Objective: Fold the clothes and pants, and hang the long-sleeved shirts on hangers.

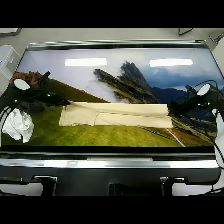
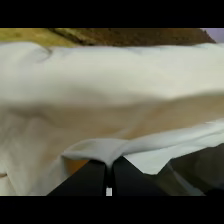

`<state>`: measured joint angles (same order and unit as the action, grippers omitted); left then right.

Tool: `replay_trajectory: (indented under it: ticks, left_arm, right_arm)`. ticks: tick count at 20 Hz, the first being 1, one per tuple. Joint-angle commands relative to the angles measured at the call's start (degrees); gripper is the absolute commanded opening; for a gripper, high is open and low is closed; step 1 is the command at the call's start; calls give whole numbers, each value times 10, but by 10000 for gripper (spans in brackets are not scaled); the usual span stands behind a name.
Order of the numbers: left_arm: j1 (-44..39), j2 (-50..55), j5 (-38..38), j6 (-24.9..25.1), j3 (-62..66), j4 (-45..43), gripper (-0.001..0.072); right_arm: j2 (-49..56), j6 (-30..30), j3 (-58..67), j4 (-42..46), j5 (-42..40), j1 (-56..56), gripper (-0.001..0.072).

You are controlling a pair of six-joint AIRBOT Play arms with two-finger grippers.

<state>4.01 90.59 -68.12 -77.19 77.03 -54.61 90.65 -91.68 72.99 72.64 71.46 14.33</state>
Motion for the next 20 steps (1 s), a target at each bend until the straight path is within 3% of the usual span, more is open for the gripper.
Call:
replay_trajectory:
  ticks: [1,3,4,5,6,7,8,13,17,19,20]
  left_arm:
    - [-9,71,1,-19,57,0,24]
    - [-21,98,-7,-19,57,0,25]
    - [-24,108,-14,-20,57,0,29]
    - [-26,109,-15,-19,57,0,107]
    - [-24,105,-16,-19,57,0,313]
    - [-17,96,-22,-19,58,0,564]
    - [-9,87,-31,-19,62,0,630]
    - [12,33,-74,-28,69,11,628]
    - [-11,-9,-70,-28,69,21,628]
    - [-27,-24,-67,-27,69,22,627]
    - [-35,-29,-65,-27,69,22,627]
  right_arm:
    - [45,-23,17,-49,-59,-3,38]
    - [60,-24,17,-70,-59,-3,42]
    - [61,-24,17,-82,-58,-3,78]
    - [60,-21,23,-89,-48,-1,163]
    - [59,-17,38,-82,-24,6,302]
    - [57,-3,58,-74,8,19,519]
    - [57,9,75,-66,36,35,656]
    - [80,24,61,-67,81,80,706]
    - [125,41,56,-145,70,57,694]
    - [136,40,56,-170,48,43,646]
    - [137,38,56,-174,37,36,545]
